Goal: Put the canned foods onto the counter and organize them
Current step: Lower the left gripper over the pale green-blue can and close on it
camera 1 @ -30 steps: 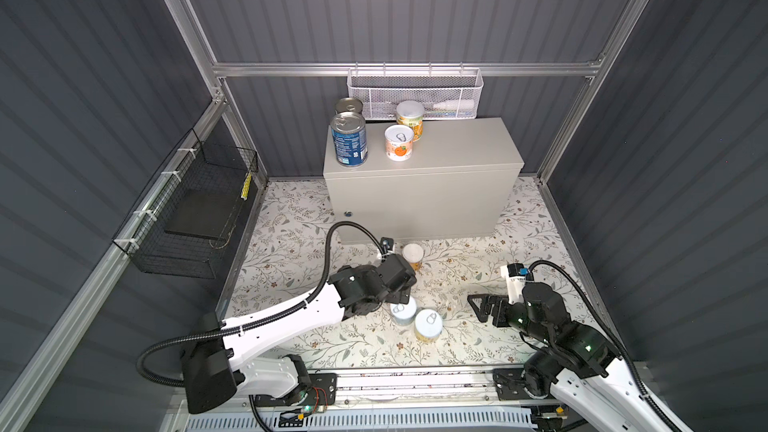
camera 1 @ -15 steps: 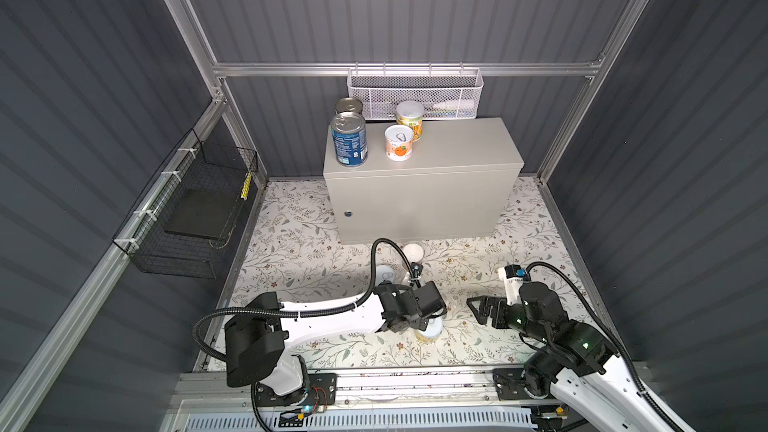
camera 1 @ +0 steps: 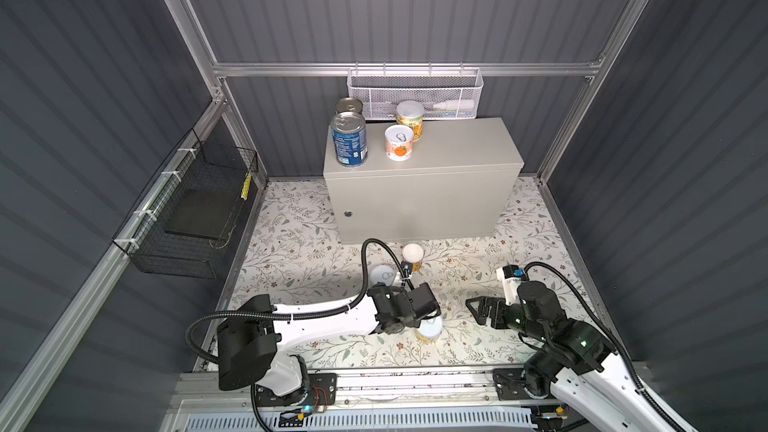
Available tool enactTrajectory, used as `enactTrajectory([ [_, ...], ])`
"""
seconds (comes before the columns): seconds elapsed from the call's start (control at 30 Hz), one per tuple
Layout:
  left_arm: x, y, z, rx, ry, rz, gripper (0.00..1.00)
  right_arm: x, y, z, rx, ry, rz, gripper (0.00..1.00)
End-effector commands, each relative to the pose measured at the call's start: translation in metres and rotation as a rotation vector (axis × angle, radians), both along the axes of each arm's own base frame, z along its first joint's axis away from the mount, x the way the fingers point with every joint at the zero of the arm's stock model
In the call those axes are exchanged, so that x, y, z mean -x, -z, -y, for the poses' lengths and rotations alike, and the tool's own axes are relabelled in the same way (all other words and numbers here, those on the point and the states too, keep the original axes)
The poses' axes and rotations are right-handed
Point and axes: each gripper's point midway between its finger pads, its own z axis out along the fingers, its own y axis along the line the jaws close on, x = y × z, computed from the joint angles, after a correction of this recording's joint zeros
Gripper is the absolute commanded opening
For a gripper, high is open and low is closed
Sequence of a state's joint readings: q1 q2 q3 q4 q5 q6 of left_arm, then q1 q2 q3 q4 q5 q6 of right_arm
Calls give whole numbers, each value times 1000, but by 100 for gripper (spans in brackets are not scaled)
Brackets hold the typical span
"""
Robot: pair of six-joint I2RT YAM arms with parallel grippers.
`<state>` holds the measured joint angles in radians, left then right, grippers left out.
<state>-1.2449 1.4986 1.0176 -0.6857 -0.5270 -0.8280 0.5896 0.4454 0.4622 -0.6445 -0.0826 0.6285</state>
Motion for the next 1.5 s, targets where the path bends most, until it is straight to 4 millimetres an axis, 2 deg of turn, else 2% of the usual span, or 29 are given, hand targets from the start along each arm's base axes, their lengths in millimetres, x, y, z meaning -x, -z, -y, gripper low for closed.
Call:
enactTrajectory([
  [0.0, 1, 2, 1, 4, 8, -1, 93, -1, -1, 0, 1, 5, -1, 99],
  [0.43, 5, 18, 4, -38, 21, -45, 90, 1, -3, 0, -6, 1, -4, 99],
  [0.83, 3, 23, 11, -60, 38, -53, 90, 1, -3, 0, -7, 2, -4, 99],
  [0.93, 3, 20, 10, -60, 29, -49, 90, 1, -3, 0, -6, 4, -6, 99],
  [1.17, 3, -1, 12, 11, 19, -34, 93, 2, -2, -1, -7, -1, -10, 99],
  [1.33, 11, -5, -10, -47, 15, -57, 93, 2, -2, -1, -9, -5, -8, 99],
  [1.47, 24, 0, -28, -50, 24, -106, 93, 2, -2, -1, -8, -3, -6, 99],
])
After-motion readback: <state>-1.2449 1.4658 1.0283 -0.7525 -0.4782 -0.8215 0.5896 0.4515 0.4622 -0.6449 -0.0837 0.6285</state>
